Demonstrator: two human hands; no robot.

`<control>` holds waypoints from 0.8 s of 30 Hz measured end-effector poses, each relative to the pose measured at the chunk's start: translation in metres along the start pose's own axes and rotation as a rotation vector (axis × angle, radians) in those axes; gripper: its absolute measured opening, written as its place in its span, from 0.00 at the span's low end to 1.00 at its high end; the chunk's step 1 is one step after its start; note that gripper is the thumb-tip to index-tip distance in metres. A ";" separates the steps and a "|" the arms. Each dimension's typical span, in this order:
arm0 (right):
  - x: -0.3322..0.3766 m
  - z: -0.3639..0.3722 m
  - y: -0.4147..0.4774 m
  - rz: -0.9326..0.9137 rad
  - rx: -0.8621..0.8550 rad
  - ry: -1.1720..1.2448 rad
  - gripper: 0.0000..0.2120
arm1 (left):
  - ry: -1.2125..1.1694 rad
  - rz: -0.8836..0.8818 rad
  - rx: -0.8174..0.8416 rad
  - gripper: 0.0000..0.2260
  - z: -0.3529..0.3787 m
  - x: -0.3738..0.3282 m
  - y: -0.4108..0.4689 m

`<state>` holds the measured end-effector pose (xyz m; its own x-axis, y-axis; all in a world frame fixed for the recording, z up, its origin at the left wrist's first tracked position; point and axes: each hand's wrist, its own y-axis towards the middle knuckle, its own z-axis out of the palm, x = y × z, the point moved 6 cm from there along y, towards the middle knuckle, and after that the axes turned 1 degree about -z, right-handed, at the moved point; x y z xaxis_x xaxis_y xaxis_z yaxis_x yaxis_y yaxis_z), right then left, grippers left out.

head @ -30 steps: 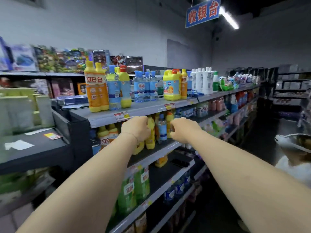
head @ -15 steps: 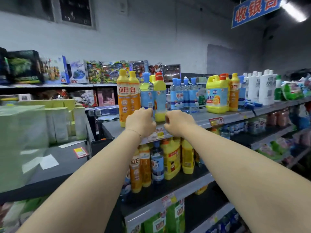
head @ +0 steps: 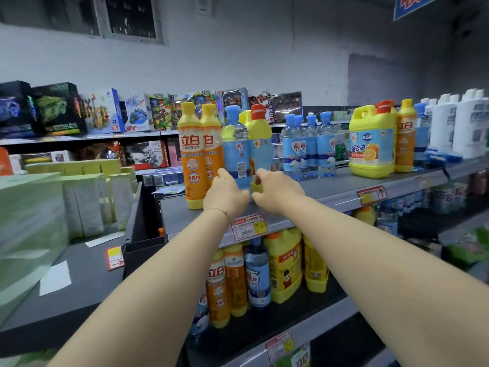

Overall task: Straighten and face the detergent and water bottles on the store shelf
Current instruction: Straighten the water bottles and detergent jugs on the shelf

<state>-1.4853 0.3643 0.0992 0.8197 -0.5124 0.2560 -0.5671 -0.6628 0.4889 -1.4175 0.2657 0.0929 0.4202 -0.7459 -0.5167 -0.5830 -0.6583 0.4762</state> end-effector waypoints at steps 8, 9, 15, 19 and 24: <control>-0.019 0.012 0.041 -0.002 0.026 0.268 0.13 | 0.119 -0.137 -0.103 0.23 0.010 -0.003 0.023; -0.021 0.013 0.045 -0.016 0.031 0.285 0.13 | 0.128 -0.150 -0.104 0.21 0.011 -0.004 0.025; -0.028 0.021 0.061 -0.123 0.085 0.410 0.12 | 0.054 -0.327 -0.155 0.22 0.011 -0.005 0.026; -0.034 0.025 0.067 -0.170 0.126 0.466 0.11 | 0.010 -0.390 -0.188 0.25 0.007 -0.013 0.017; -0.034 0.025 0.071 -0.199 0.192 0.692 0.19 | -0.172 -0.371 -0.267 0.20 0.011 -0.021 0.004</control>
<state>-1.5555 0.3210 0.1048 0.7362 0.0460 0.6752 -0.3546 -0.8235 0.4428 -1.4362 0.2798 0.0978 0.4320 -0.4431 -0.7855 -0.2074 -0.8964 0.3916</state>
